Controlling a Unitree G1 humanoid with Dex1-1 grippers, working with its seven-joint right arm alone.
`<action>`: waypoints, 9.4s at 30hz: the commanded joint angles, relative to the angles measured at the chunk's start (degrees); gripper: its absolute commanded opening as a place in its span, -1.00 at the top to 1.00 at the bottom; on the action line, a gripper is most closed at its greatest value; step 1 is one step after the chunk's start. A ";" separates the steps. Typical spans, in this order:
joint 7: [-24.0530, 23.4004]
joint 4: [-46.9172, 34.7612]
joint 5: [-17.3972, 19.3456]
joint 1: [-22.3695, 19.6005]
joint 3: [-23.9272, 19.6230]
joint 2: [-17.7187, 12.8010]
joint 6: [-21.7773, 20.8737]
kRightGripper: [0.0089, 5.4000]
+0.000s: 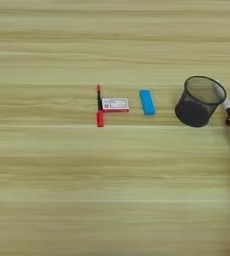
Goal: Move the objects on the table
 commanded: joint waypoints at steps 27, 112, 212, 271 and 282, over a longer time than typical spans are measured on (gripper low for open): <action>0.80 -17.69 -3.17 3.86 3.53 -3.60 0.61 -0.19; 5.99 3.42 -5.73 -16.91 13.59 1.83 -8.28 -0.99; 3.16 -3.63 -6.75 -5.75 21.96 13.01 -4.52 -0.99; 2.34 -0.17 -7.18 -7.27 22.17 14.13 -4.43 0.22; 2.40 -0.15 -7.16 -7.37 22.03 14.16 -4.37 0.48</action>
